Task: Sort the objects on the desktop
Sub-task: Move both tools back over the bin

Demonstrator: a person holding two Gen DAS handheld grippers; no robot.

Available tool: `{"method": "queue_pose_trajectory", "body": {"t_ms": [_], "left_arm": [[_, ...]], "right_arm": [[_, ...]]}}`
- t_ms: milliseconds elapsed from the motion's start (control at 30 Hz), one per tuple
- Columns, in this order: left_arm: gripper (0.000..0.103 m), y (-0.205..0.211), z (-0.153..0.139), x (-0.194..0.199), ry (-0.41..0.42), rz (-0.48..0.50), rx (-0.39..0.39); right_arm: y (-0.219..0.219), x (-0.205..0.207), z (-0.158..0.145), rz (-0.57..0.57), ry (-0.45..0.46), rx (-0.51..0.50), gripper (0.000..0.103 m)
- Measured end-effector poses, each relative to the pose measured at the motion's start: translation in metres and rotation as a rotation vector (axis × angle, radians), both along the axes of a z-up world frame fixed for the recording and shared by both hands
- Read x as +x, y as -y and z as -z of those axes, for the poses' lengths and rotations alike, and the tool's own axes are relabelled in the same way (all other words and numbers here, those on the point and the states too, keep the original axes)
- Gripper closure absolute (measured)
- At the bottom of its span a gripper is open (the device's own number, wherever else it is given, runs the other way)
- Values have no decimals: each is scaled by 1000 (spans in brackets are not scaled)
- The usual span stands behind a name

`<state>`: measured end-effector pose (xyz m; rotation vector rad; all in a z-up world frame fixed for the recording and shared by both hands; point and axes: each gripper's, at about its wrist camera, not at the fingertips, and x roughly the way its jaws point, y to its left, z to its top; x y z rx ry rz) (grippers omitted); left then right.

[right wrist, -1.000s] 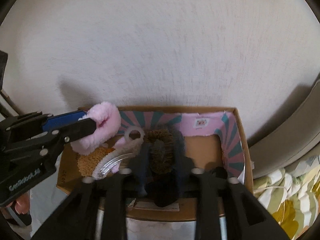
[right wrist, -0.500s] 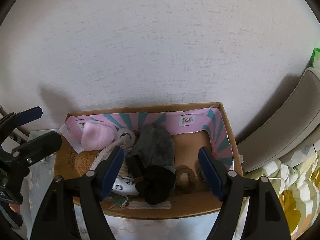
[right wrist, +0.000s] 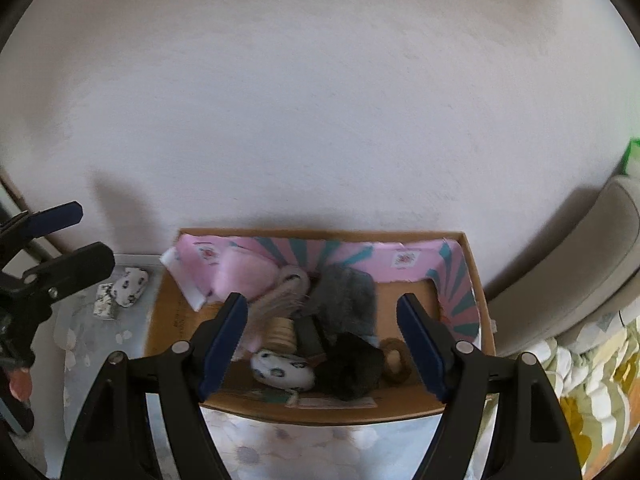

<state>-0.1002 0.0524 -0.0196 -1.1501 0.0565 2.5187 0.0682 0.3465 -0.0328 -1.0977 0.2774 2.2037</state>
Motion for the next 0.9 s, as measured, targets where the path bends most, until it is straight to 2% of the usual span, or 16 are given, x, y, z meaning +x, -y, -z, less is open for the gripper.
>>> {"method": "queue_pose_trajectory", "body": {"t_ms": [233, 467, 633, 900], "left_arm": [[0, 60, 1, 13, -15, -90, -26], [0, 136, 18, 29, 28, -218, -28], [0, 176, 47, 40, 70, -264, -42], [0, 188, 109, 38, 111, -248, -47]], "right_arm": [[26, -29, -12, -99, -44, -14, 30], [55, -69, -11, -201, -6, -20, 30], [74, -103, 8, -278, 64, -46, 30], [106, -168, 58, -383, 125, -157, 30]]}}
